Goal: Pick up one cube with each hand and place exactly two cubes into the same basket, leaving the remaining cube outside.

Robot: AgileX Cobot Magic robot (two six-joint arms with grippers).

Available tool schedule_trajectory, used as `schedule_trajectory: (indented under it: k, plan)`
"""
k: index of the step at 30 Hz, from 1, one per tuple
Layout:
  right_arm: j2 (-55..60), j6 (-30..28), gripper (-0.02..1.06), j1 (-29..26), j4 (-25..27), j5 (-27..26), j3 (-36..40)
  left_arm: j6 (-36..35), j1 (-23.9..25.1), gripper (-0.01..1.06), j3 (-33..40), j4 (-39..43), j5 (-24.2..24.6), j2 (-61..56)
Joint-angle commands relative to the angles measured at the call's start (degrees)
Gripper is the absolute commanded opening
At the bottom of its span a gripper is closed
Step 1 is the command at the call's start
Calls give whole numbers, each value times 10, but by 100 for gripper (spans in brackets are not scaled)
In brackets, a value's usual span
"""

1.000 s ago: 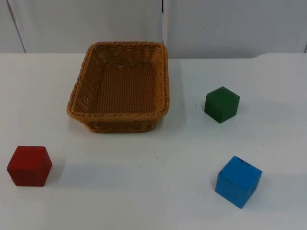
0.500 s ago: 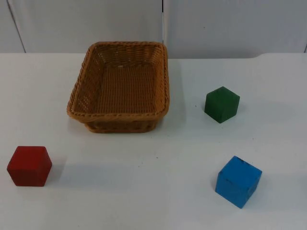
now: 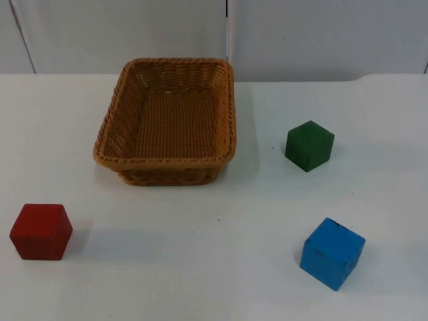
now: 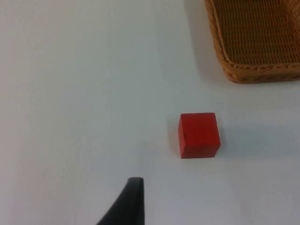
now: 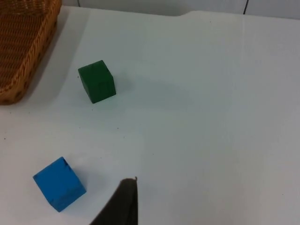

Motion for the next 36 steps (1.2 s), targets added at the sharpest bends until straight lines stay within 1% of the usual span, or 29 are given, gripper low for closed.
schedule_trajectory:
  k: [1, 8, 11, 17, 19, 21, 26, 29, 32, 36]
  plan:
    - [28, -8, 105, -4, 3, -8, -18, -4, 0, 105, -3, -9, -19, 22]
    - [65, -10, 105, -4, 3, -7, -43, -3, 0, 105, -22, -17, -20, 59]
    - [92, -12, 105, -4, 3, -6, -57, 11, 0, 105, -49, -34, -20, 90]
    - [137, -14, 105, -4, 3, -6, -73, 23, 0, 105, -84, -36, -20, 134]
    - [151, -18, 105, -4, 3, -6, -77, 23, 0, 105, -89, -37, -20, 144]
    - [173, -37, 105, -4, 12, -6, -83, 30, 0, 105, -95, -43, -22, 161]
    - [220, -40, 105, -3, 16, -10, -89, 53, 0, 105, -96, -67, -33, 198]
    - [245, -42, 105, -3, 24, -11, -89, 56, 0, 105, -96, -71, -44, 224]
    - [270, -64, 105, -3, 46, -15, -89, 73, 0, 105, -96, -82, -56, 253]
    - [291, -75, 105, -3, 70, -26, -89, 77, 0, 105, -96, -83, -67, 283]
